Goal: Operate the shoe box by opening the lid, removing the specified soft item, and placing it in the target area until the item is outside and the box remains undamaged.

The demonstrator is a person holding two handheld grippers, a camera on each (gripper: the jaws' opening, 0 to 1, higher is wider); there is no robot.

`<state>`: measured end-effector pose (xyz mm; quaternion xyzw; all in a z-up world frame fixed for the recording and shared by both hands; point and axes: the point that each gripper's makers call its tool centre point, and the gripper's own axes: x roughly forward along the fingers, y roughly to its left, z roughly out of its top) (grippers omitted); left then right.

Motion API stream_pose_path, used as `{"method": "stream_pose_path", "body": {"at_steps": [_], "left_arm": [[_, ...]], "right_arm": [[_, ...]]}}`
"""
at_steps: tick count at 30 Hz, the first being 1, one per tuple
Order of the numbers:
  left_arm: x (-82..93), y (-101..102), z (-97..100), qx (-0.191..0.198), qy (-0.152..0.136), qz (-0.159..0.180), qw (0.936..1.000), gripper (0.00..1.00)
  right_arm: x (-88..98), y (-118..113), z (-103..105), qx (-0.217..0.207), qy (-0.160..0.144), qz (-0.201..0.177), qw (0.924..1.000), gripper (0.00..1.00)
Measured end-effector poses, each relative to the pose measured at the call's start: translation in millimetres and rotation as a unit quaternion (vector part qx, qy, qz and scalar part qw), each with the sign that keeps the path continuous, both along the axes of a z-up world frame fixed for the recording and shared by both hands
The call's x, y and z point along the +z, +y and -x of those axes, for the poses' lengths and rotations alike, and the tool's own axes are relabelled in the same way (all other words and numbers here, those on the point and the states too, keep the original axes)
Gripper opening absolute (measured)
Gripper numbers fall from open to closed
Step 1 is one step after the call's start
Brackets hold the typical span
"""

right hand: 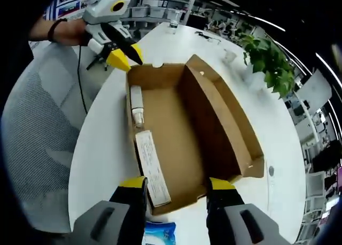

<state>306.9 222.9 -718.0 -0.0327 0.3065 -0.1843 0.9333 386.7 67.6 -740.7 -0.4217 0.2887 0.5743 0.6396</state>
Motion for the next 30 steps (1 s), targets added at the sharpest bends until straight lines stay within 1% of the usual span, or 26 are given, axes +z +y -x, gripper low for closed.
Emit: {"method": "stream_pose_path", "body": {"at_steps": [4,7,11,14,16,17,18,19,22,23,24,25,27,28,29,30], "left_arm": [[-1.2,-2.0,1.2,-0.004,0.003,-0.001,1.0000,0.22],[-1.4,-2.9,0.7,-0.007,0.003,-0.004,1.0000,0.22],[-1.3,-2.0,0.3,-0.006,0.003,-0.004,1.0000,0.22],[-1.5,-1.5,0.4,-0.005,0.003,-0.003,1.0000,0.22],[-1.5,-1.3,-0.3,-0.004,0.003,-0.003,1.0000,0.22],[-1.5,-1.3,-0.4,-0.004,0.003,-0.003,1.0000,0.22],[-1.7,-1.4,-0.4,-0.005,0.003,-0.003,1.0000,0.22],[-1.9,-1.5,-0.3,-0.005,0.004,-0.003,1.0000,0.22],[-2.0,-1.5,-0.8,-0.006,0.003,-0.005,1.0000,0.22],[-2.1,-1.3,-1.2,-0.006,0.003,-0.004,1.0000,0.22],[-2.2,-1.1,-1.2,-0.005,0.003,-0.004,1.0000,0.22],[-2.5,-0.5,-1.3,-0.004,0.004,-0.004,1.0000,0.22],[-2.5,0.2,-1.4,-0.003,0.004,-0.003,1.0000,0.22],[-2.5,0.6,-1.6,-0.002,0.004,-0.003,1.0000,0.22],[-2.3,0.6,-1.7,-0.001,0.004,-0.002,1.0000,0.22],[-2.3,0.4,-1.7,-0.001,0.004,-0.001,1.0000,0.22]], "right_arm": [[-7.9,10.0,-0.6,0.005,0.015,0.004,0.9999,0.41],[-18.1,11.0,0.1,0.014,0.040,0.023,0.9988,0.43],[-27.2,15.5,-0.4,0.010,0.073,0.031,0.9968,0.44],[-34.6,18.6,6.5,0.023,0.099,0.040,0.9941,0.45],[-39.6,22.5,5.1,0.024,0.103,0.039,0.9936,0.43],[-40.3,22.9,7.2,0.028,0.115,0.041,0.9921,0.43],[-38.6,27.6,8.6,0.013,0.132,0.026,0.9909,0.44],[-39.5,29.2,4.8,0.004,0.131,0.024,0.9911,0.47],[-39.3,29.2,4.7,0.008,0.131,0.024,0.9910,0.49],[-38.0,30.0,-1.0,0.008,0.113,0.022,0.9933,0.52],[-36.7,30.2,-3.4,0.009,0.104,0.019,0.9943,0.53],[-34.5,29.9,-4.9,0.006,0.101,0.017,0.9948,0.52],[-33.1,27.6,-11.5,0.002,0.083,0.019,0.9963,0.41],[-33.2,21.4,-18.9,0.002,0.062,0.036,0.9974,0.36],[-34.4,17.7,-21.0,0.006,0.055,0.046,0.9974,0.35],[-34.3,19.9,-17.1,0.004,0.067,0.036,0.9971,0.35]]}}
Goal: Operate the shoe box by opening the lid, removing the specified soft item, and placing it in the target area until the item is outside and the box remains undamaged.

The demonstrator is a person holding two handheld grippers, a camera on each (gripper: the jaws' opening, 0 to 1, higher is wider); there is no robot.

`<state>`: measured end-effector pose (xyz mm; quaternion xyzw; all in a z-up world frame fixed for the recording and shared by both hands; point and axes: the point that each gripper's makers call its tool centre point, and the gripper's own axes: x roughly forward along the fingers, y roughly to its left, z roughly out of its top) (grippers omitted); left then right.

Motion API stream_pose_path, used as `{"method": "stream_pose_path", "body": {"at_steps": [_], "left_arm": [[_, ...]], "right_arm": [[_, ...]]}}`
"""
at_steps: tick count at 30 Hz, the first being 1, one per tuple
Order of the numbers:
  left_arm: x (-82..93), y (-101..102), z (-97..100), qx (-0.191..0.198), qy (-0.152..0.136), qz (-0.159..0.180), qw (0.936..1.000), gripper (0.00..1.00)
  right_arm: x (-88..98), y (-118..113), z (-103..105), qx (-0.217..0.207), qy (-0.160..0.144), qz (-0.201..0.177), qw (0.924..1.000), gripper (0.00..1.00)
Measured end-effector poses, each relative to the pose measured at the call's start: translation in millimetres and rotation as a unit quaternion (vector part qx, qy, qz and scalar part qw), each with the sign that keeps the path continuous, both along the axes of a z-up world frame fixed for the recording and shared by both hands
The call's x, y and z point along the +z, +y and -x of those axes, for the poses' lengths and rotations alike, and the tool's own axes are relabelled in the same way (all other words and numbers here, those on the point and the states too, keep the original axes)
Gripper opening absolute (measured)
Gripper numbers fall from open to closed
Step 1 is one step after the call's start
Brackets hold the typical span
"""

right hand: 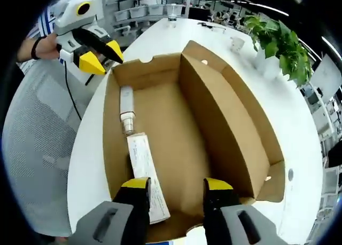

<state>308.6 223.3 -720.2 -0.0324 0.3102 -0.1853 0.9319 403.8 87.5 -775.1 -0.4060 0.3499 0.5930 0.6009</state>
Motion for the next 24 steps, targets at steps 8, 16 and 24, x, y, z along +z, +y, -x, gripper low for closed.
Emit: {"method": "stream_pose_path", "body": {"at_steps": [8,16,24], "left_arm": [[-0.1,-2.1,0.3,-0.004,0.000,0.000,1.0000,0.22],[-0.3,-1.2,-0.5,-0.001,0.001,0.005,1.0000,0.22],[-0.2,-2.6,0.4,-0.005,0.000,0.004,1.0000,0.22]], "right_arm": [[0.5,-1.8,10.8,0.009,0.020,0.002,0.9998,0.39],[3.9,10.4,34.3,0.045,0.059,-0.009,0.9972,0.44],[-4.4,26.0,33.0,0.037,0.076,-0.011,0.9963,0.42]]}}
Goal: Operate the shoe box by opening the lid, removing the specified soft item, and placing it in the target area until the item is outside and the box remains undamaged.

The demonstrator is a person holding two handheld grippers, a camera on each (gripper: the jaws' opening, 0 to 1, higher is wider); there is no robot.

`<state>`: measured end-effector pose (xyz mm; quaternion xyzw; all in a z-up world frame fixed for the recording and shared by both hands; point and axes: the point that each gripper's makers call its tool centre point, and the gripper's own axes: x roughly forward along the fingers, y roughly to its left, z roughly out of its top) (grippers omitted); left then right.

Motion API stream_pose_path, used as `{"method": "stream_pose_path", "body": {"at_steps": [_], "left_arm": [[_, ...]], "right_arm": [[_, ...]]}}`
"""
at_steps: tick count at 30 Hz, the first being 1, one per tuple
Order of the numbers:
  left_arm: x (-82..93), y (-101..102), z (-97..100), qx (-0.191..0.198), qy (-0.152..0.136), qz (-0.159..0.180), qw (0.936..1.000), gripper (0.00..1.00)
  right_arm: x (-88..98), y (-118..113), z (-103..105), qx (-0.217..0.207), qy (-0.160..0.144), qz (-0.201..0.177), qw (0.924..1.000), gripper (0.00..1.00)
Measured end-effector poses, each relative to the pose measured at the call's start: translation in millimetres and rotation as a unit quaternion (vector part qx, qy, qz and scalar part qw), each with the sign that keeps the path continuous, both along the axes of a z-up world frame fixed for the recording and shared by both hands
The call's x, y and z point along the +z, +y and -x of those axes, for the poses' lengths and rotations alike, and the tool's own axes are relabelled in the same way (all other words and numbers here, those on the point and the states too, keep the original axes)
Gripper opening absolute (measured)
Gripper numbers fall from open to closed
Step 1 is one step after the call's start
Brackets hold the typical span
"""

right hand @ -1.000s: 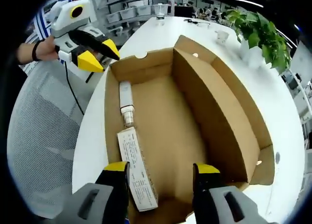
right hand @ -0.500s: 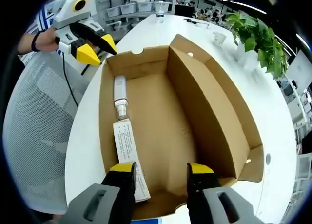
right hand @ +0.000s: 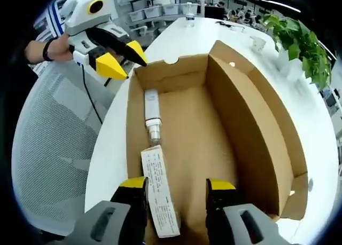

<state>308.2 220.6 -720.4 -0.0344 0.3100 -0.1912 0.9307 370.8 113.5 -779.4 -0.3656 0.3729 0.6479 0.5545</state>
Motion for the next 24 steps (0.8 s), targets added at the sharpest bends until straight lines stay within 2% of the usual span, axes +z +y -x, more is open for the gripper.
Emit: {"method": "stream_pose_path", "body": {"at_steps": [1,4,6,9,11,13,14,15,16,17,20,21,22,24], "left_arm": [[0.1,0.8,0.1,0.002,0.000,0.001,1.0000,0.22],[0.8,5.5,-0.5,0.011,0.000,0.006,0.9999,0.22],[1.4,6.2,-0.6,0.014,-0.001,0.008,0.9999,0.21],[1.2,5.3,-0.6,0.014,-0.001,0.009,0.9999,0.21],[1.4,4.3,-0.7,0.012,-0.002,0.010,0.9999,0.21],[1.5,2.4,-0.8,0.009,-0.002,0.009,0.9999,0.21],[1.3,1.9,-0.7,0.007,-0.002,0.009,0.9999,0.21],[0.9,1.5,-0.4,0.006,-0.001,0.008,0.9999,0.21],[0.5,1.4,-0.3,0.006,-0.001,0.008,1.0000,0.21],[0.1,1.3,-0.2,0.006,0.000,0.009,0.9999,0.21],[-1.1,2.5,0.1,0.007,0.002,0.008,0.9999,0.21],[-1.2,2.9,0.2,0.008,0.002,0.008,0.9999,0.21],[-1.0,3.4,0.2,0.010,0.002,0.010,0.9999,0.21],[-0.7,4.0,0.3,0.011,0.002,0.011,0.9999,0.21]], "right_arm": [[0.9,-1.1,-8.9,-0.007,-0.026,-0.001,0.9996,0.45],[1.8,-12.0,-7.8,0.001,-0.021,0.007,0.9998,0.34],[1.5,-17.1,-10.7,-0.020,-0.015,0.007,0.9997,0.35],[1.9,-18.9,-10.9,-0.026,-0.014,0.012,0.9995,0.36],[3.3,-14.9,-6.9,-0.024,-0.011,0.009,0.9996,0.38],[1.4,-5.4,6.5,-0.012,0.007,0.000,0.9999,0.40],[-2.0,-4.5,10.1,0.001,0.000,0.007,1.0000,0.37],[-11.1,-8.1,4.0,0.028,-0.038,0.036,0.9982,0.34],[-14.2,-9.4,3.1,0.034,-0.046,0.045,0.9973,0.33],[-22.2,-14.2,-0.5,0.046,-0.067,0.071,0.9941,0.31],[-38.4,-16.0,7.1,0.045,-0.053,0.088,0.9937,0.17],[-40.3,-13.6,8.5,0.039,-0.053,0.082,0.9945,0.17],[-37.6,-14.3,5.5,0.036,-0.059,0.082,0.9942,0.17],[-29.0,-7.5,2.5,0.003,-0.052,0.051,0.9973,0.17]]}}
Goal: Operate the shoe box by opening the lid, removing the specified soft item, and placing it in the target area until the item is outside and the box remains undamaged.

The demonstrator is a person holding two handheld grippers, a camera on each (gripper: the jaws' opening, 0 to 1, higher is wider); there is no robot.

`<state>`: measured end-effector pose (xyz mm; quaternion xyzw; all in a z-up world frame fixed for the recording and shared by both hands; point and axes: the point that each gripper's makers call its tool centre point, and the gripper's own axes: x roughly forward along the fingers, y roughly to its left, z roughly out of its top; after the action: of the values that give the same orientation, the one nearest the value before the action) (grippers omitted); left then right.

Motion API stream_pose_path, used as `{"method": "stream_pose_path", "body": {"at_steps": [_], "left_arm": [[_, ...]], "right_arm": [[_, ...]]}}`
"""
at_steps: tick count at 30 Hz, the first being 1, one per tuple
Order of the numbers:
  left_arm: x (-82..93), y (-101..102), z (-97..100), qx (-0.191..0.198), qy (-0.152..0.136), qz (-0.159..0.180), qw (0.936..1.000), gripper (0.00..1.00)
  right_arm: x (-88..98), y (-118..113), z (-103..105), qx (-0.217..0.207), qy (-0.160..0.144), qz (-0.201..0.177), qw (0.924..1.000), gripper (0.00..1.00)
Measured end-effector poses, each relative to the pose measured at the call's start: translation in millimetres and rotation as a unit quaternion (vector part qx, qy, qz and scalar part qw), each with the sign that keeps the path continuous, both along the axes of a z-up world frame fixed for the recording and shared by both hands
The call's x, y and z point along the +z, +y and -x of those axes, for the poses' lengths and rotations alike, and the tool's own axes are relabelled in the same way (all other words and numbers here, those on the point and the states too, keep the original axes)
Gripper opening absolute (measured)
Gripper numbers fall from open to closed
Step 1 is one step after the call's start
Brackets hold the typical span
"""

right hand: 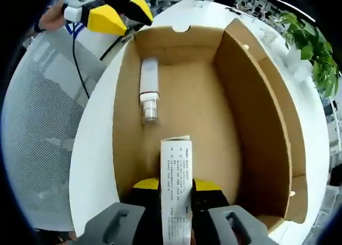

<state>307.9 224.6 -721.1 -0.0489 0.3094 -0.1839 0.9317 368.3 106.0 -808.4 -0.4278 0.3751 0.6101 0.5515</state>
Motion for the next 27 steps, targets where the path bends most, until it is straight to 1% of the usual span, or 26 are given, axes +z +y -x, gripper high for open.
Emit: {"method": "stream_pose_path", "body": {"at_steps": [1,2,4,5,8,13,16,18,23,27], "left_arm": [[0.1,0.1,0.0,0.001,0.000,0.001,1.0000,0.21],[0.3,0.2,-0.1,0.001,0.000,0.001,1.0000,0.21],[0.8,-0.4,-0.1,0.001,-0.001,0.001,1.0000,0.21],[1.0,-0.8,0.0,0.000,-0.001,0.001,1.0000,0.21],[0.8,-2.5,0.8,-0.003,0.000,-0.001,1.0000,0.21],[-0.7,-1.0,1.5,0.000,0.003,0.000,1.0000,0.21],[-0.9,0.4,0.8,0.003,0.004,0.002,1.0000,0.21],[-1.2,-0.1,0.8,0.004,0.005,0.005,1.0000,0.21],[-2.7,2.1,-0.1,0.007,0.006,0.007,0.9999,0.21],[-2.6,2.8,-0.4,0.009,0.007,0.009,0.9999,0.21]], "right_arm": [[4.0,1.0,-3.1,-0.019,0.004,-0.013,0.9997,0.16],[7.0,0.2,-6.2,-0.031,0.006,-0.018,0.9993,0.16],[9.7,-2.8,-16.4,-0.038,0.005,-0.024,0.9990,0.16],[14.9,-2.9,-18.1,-0.041,0.001,-0.031,0.9987,0.16],[26.5,-0.8,-21.0,-0.044,-0.008,-0.051,0.9977,0.16],[48.5,3.3,-23.1,-0.066,-0.008,-0.085,0.9942,0.16],[59.3,4.8,-22.4,-0.066,-0.011,-0.096,0.9931,0.16],[68.2,5.2,-24.7,-0.056,-0.029,-0.106,0.9924,0.16],[81.8,-3.1,-29.6,-0.064,-0.037,-0.115,0.9906,0.16],[92.2,-9.3,-34.0,-0.067,-0.051,-0.121,0.9891,0.16]]}}
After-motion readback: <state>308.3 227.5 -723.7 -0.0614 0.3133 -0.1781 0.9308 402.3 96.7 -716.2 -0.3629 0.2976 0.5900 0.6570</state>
